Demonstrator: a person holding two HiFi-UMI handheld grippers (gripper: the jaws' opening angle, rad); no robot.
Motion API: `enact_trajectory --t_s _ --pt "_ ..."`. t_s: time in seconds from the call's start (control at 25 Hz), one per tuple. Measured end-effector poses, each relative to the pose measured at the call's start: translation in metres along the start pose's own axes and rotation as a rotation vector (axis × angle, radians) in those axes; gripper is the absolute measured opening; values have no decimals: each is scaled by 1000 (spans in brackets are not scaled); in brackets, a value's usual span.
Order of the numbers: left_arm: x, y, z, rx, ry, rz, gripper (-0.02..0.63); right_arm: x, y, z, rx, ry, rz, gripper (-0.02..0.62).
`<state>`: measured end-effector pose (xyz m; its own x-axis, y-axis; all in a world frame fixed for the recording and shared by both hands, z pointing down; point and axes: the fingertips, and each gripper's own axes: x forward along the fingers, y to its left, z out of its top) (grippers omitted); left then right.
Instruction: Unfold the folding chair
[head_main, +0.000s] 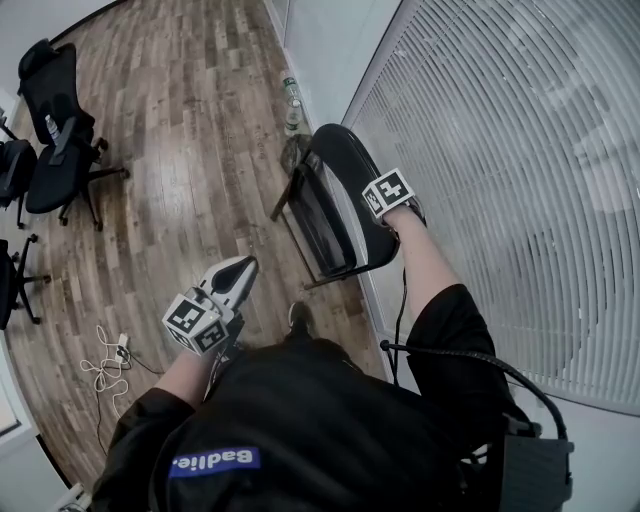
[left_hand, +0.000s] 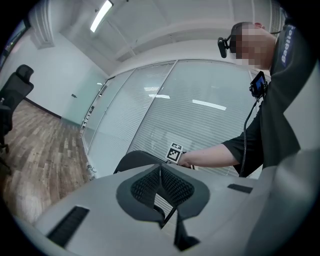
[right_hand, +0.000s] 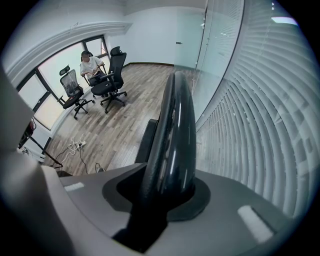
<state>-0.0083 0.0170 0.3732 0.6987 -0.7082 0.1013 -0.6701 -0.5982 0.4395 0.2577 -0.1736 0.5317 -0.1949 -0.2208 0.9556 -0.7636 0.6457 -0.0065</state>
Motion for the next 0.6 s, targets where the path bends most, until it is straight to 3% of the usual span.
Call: enact_trajectory --t_s 0.6 --pt "36 0 -7 -4 28 -33 8 0 1 -1 -3 -1 3 106"
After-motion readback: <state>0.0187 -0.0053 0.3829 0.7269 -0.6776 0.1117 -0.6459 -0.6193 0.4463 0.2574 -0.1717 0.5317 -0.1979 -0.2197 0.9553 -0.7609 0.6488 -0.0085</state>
